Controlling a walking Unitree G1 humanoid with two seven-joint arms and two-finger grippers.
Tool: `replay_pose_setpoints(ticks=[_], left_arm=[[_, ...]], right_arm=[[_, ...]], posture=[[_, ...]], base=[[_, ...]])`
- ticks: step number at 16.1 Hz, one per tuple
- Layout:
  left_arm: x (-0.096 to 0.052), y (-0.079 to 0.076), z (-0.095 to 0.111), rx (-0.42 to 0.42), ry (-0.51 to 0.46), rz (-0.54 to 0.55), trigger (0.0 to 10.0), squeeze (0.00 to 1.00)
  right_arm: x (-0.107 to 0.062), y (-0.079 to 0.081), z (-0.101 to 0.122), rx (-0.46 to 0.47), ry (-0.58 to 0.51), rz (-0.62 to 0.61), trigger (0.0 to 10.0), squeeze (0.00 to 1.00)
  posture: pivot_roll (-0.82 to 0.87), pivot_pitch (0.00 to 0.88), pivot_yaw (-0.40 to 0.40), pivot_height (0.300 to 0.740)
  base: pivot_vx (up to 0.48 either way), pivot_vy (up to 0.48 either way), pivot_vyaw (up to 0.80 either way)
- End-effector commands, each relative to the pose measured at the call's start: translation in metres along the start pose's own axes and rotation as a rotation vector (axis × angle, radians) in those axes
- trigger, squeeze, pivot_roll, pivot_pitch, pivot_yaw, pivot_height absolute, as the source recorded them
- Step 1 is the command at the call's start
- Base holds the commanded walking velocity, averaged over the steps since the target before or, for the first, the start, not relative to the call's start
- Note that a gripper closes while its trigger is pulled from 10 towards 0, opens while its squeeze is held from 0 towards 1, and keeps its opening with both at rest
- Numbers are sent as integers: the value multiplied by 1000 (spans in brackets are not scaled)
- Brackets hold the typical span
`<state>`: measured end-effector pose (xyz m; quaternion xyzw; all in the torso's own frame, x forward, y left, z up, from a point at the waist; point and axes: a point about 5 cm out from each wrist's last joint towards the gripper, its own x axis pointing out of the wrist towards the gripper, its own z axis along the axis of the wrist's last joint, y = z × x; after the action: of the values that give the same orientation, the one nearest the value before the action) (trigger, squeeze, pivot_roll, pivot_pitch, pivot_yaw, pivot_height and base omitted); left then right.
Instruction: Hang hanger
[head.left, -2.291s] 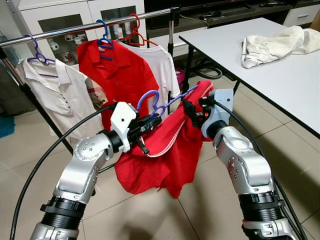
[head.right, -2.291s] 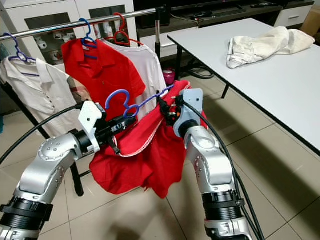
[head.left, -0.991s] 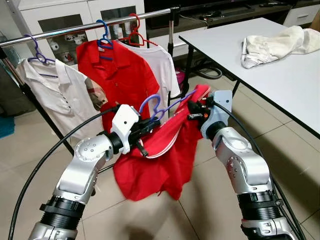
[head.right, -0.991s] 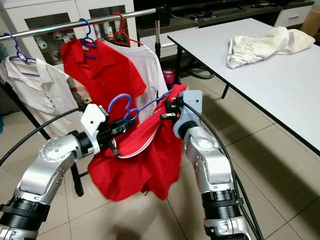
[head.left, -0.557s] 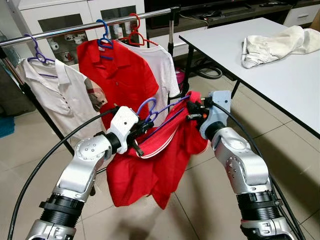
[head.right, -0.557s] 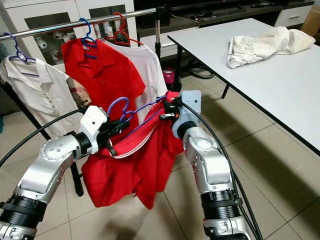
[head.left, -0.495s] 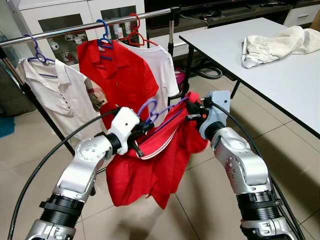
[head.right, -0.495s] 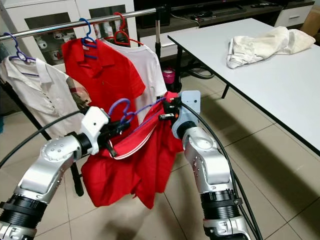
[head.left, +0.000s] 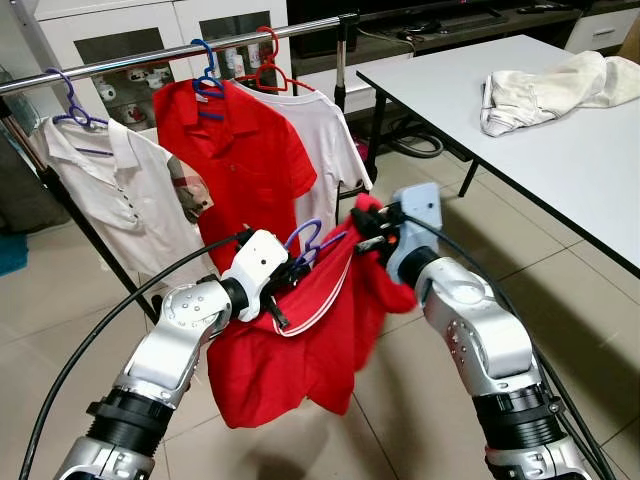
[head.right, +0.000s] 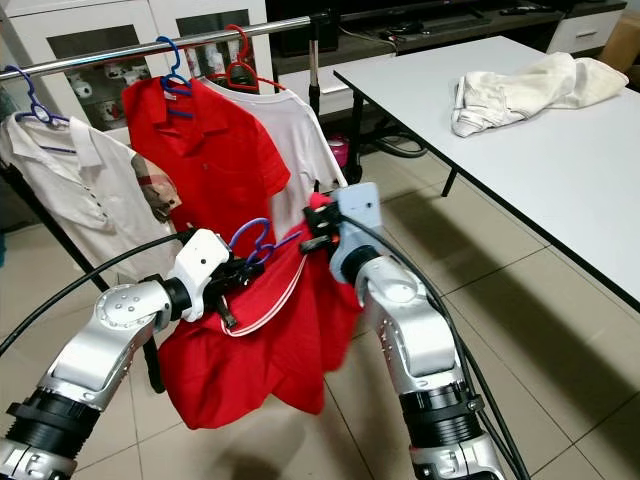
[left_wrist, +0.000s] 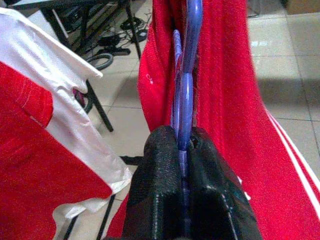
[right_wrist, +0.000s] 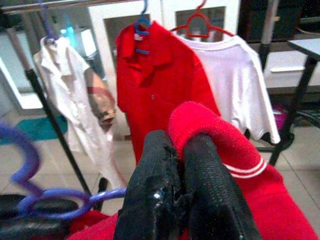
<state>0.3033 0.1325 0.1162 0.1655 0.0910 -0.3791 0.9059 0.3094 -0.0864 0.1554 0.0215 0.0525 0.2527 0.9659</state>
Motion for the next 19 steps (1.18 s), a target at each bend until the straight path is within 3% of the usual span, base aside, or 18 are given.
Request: replay_pose_setpoints(ticks=[1, 5, 6, 7, 11, 15, 16, 17, 18, 19], left_arm=[[-1, 12, 7, 15, -7, 57, 0, 0], [-2, 11, 14, -9, -70, 30, 0, 0], [-1, 3, 15, -2, -75, -30, 0, 0], [0, 0, 13, 1, -65, -50, 0, 0], [-1, 0, 9, 38, -31, -84, 0, 0], [-5, -7, 12, 35, -70, -121, 0, 0], [-5, -11, 12, 33, -78, -143, 0, 0], [-6, -12, 13, 32, -80, -150, 0, 0], [-6, -13, 13, 31, -86, -161, 0, 0], [-5, -13, 14, 30, -89, -167, 0, 0]], right_arm=[[-3, 4, 6, -23, -31, 24, 0, 0], [-6, 6, 0, -44, 4, 59, 0, 0], [-6, 7, -2, -71, 21, 63, 4627, 0], [-5, 6, -1, -69, 18, 56, 10000, 0], [-1, 0, 4, -59, -9, 11, 10000, 0], [0, -8, 6, -47, -15, -38, 10000, 0], [0, -7, 6, -37, -18, -35, 10000, 298], [1, -7, 6, -33, -18, -33, 10000, 298], [1, -6, 6, -25, -18, -33, 10000, 1000], [2, -6, 6, -22, -16, -30, 10000, 1000]], posture=[[-220, 0, 39, 740], [-220, 0, 38, 740], [-220, 0, 38, 740], [-220, 0, 38, 740], [-210, 0, 39, 740], [-202, 0, 25, 740], [-201, 0, 25, 740], [-201, 0, 25, 740], [-201, 0, 25, 740], [-203, 0, 27, 740]], base=[[0, 0, 0], [0, 0, 0], [0, 0, 0], [0, 0, 0], [0, 0, 0], [0, 0, 0], [0, 0, 0], [0, 0, 0], [0, 0, 0], [0, 0, 0]])
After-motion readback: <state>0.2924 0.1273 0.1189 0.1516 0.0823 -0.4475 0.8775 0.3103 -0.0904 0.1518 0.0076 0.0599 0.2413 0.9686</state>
